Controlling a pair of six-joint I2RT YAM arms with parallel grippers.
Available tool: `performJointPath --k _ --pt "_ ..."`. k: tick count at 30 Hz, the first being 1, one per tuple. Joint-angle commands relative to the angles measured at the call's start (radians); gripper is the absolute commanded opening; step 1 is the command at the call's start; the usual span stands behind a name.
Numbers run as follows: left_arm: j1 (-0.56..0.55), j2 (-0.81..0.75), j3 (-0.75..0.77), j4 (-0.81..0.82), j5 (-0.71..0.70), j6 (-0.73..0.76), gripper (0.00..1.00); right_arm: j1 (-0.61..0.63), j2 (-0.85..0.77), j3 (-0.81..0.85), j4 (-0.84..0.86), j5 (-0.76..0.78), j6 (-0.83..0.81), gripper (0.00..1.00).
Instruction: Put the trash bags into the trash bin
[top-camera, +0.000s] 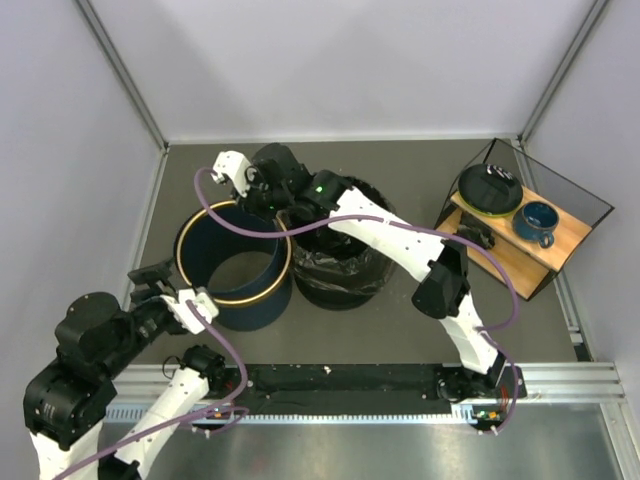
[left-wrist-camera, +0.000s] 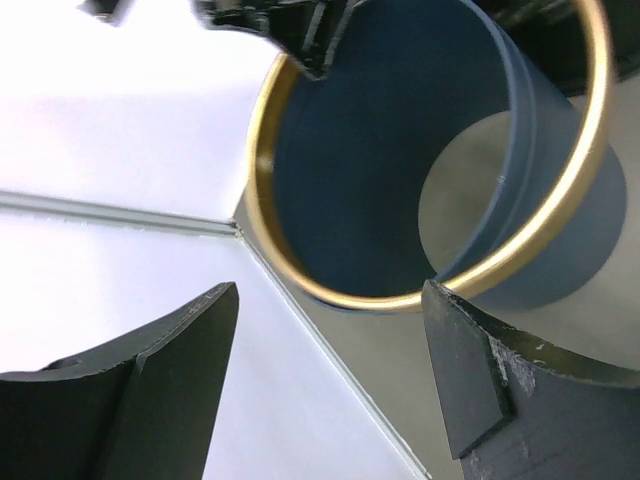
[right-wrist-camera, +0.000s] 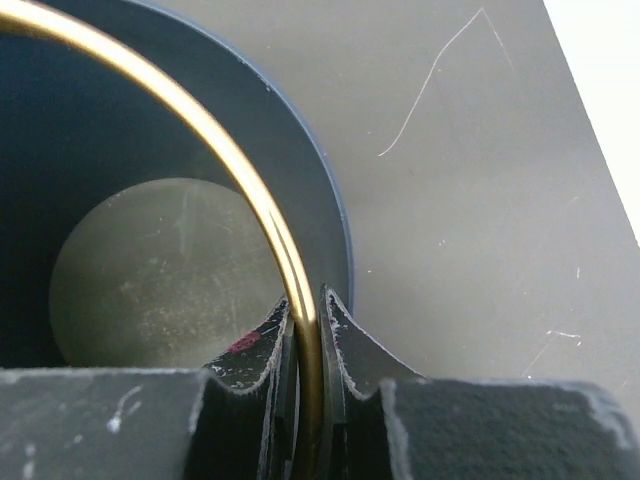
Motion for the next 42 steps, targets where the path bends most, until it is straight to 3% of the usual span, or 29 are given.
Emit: performJointPath --k 1,3,5,10,12,13,14,18,24,27,34,35,37,38,39,41,42 --pt "0.025 -0.034 -0.016 0.159 -0.094 -0.171 0.8 0.007 -0.033 -0.059 -0.003 -0.011 -0.047 0.05" --pt "0.04 -0.053 -0.028 0.196 -0.153 -0.209 0.8 0.006 -0.032 -0.069 -0.009 0.012 -0.053 0.09" --pt "0.057 -0.057 -0.028 0.227 -0.185 -0.234 0.8 0.007 -0.025 -0.076 -0.016 0.017 -0.06 0.2" --pt "0.094 -0.033 -0.009 0.296 -0.226 -0.303 0.8 0.007 -0.007 -0.05 -0.024 0.018 -0.056 0.24" --pt "0.102 -0.011 0.004 0.331 -0.251 -0.327 0.8 0.006 0.001 -0.039 -0.024 0.02 -0.06 0.19" --pt "0.112 -0.002 0.016 0.34 -0.251 -0.335 0.8 0.004 0.002 -0.031 -0.024 0.017 -0.065 0.07" --pt "0.115 0.007 0.024 0.355 -0.251 -0.344 0.8 0.004 0.007 -0.028 -0.026 0.014 -0.068 0.01" --pt "0.129 0.045 0.031 0.412 -0.281 -0.408 0.82 0.001 0.011 -0.028 -0.032 -0.003 -0.059 0.0" --pt "0.154 0.116 0.022 0.533 -0.461 -0.523 0.92 0.004 -0.038 -0.043 -0.059 -0.08 -0.063 0.0" --pt "0.169 0.171 0.057 0.506 -0.46 -0.582 0.94 0.004 -0.073 -0.079 -0.079 -0.097 -0.066 0.0" --pt "0.286 0.358 0.166 0.322 -0.323 -0.755 0.89 0.004 -0.085 -0.066 -0.098 -0.084 -0.04 0.0" --pt "0.315 0.398 0.185 0.313 -0.255 -0.79 0.87 0.004 -0.084 -0.062 -0.098 -0.084 -0.034 0.0" --pt "0.446 0.435 0.197 0.296 -0.162 -0.81 0.83 0.004 -0.078 -0.056 -0.096 -0.077 -0.027 0.0" --pt "0.5 0.479 0.211 0.278 -0.039 -0.826 0.82 0.003 -0.075 -0.051 -0.096 -0.075 -0.021 0.0" --pt "0.616 0.504 0.217 0.267 0.017 -0.827 0.8 0.001 -0.072 -0.047 -0.098 -0.074 -0.016 0.0" --pt "0.738 0.577 0.225 0.242 0.126 -0.827 0.71 0.0 -0.068 -0.033 -0.096 -0.069 -0.007 0.0" --pt "0.852 0.604 0.223 0.23 0.245 -0.818 0.66 -0.002 -0.068 -0.025 -0.096 -0.069 -0.007 0.0"
